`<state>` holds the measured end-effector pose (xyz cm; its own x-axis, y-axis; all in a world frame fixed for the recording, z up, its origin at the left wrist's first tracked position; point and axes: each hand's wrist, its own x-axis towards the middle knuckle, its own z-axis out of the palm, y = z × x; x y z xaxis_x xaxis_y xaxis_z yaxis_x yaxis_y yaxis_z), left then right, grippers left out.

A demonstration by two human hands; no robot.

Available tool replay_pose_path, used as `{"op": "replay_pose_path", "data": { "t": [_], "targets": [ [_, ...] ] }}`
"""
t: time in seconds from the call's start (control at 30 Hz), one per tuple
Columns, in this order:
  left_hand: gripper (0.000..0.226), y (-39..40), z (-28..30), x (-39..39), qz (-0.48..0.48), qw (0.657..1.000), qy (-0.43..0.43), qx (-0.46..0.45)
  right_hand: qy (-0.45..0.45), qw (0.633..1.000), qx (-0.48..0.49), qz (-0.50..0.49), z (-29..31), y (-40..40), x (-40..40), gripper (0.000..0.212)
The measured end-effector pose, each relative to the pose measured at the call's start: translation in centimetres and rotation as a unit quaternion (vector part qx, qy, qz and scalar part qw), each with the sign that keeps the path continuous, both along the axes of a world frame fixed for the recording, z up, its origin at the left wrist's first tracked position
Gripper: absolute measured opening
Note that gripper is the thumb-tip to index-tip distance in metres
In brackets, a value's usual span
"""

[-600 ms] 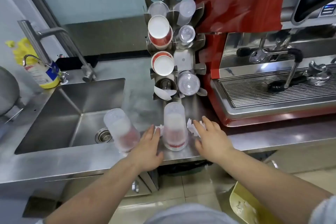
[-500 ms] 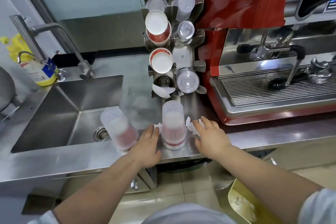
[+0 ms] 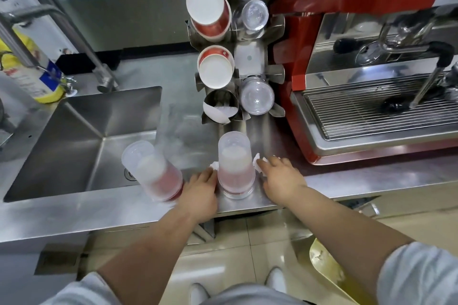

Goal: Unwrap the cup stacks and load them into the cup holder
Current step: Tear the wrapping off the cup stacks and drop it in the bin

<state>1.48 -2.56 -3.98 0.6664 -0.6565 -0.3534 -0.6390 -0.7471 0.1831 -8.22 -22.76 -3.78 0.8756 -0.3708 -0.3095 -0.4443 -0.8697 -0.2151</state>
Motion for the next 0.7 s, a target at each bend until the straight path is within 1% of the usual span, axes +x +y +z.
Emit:
{"op": "replay_pose_path", "data": {
  "t": [0.07, 0.17, 0.3, 0.43, 0.7],
  "targets": [
    [0.074, 0.2, -0.3, -0.5, -0.008, 1.000, -0.016, 0.013, 0.007, 1.000, -0.001, 0.003, -0.3, -0.2, -0.1, 0.048],
    [0.079, 0.6, -0.4, -1.5, -0.018, 0.999, -0.028, 0.028, 0.004, 1.000, -0.022, 0.015, -0.7, -0.1, -0.6, 0.047],
    [0.082, 1.1, -0.6, -2.2, -0.034, 0.999, -0.038, 0.007, -0.012, 0.999, -0.031, 0.024, -1.1, 0.2, -1.2, 0.045],
    [0.084, 1.7, -1.5, -3.1, -0.041, 0.999, -0.015, -0.029, -0.018, 0.999, -0.034, 0.024, -1.4, 0.7, -1.7, 0.045],
    [0.079, 2.3, -2.8, -3.4, -0.033, 0.998, -0.004, -0.051, -0.054, 0.998, -0.036, 0.009, -1.6, 1.4, -2.0, 0.031]
  ]
}}
